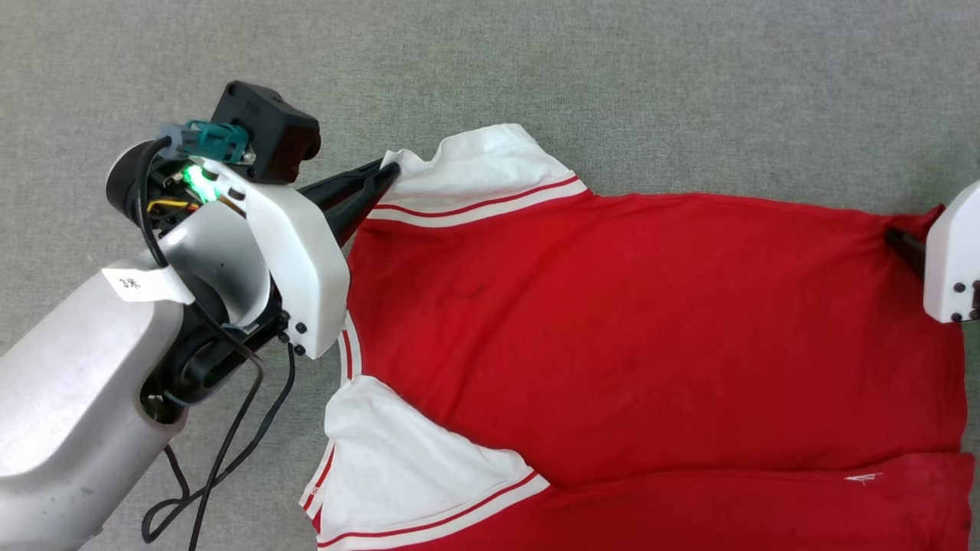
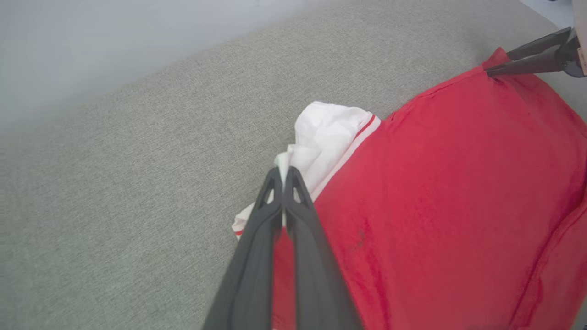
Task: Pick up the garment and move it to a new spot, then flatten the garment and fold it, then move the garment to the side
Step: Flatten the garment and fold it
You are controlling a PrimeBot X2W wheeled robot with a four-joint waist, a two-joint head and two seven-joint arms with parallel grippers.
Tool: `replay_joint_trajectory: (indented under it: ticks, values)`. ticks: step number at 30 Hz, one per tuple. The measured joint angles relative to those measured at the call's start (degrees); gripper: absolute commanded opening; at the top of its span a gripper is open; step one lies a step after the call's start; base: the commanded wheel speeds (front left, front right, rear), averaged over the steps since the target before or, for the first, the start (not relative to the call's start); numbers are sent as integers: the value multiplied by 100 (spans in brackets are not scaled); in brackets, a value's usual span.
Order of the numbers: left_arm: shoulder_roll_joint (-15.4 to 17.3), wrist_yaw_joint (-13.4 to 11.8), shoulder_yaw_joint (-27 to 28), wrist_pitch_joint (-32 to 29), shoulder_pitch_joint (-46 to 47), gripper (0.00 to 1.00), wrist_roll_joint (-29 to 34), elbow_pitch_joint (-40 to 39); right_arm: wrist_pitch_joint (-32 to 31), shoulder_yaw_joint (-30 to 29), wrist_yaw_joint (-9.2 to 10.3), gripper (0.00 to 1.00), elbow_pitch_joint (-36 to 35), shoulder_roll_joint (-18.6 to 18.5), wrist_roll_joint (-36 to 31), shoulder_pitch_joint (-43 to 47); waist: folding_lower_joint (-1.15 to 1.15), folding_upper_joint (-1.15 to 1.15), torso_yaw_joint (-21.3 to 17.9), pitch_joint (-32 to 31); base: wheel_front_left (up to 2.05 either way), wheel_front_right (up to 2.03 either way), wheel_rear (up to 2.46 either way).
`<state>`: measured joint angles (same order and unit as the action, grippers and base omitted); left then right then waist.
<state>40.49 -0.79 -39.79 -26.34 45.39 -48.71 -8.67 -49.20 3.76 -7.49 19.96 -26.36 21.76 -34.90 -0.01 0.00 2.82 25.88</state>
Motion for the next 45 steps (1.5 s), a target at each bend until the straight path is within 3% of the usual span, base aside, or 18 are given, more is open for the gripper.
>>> replay_joint_trajectory:
  ticks: [1, 13, 25, 34, 45]
  values:
    - [0, -16, -7, 13, 0, 0, 16, 7, 41, 36, -1, 0, 43, -4, 15, 1, 0, 0, 4, -12, 0, 0, 0]
    - [-79, -93, 24, 417, -377, 0, -49, 416, 1300, -138, -4, 0, 517, 162, 355, 37, 1, 0, -80, -529, 0, 0, 0]
    - [-86, -433, 134, 973, -1312, 0, -278, 468, 2319, -214, -4, 0, 486, 153, 1136, 890, 0, 0, -104, -1403, 0, 0, 0]
    - [138, -735, 87, 1149, -2234, 0, -404, 59, 2526, -177, -3, 0, 138, 11, 1868, 2019, 0, 0, 24, -1828, 0, 0, 0]
    - [268, -866, -201, 1302, -3358, 0, -638, 24, 2230, 74, -3, 0, -207, -268, 2544, 3053, 0, 0, 86, -2051, 0, 0, 0]
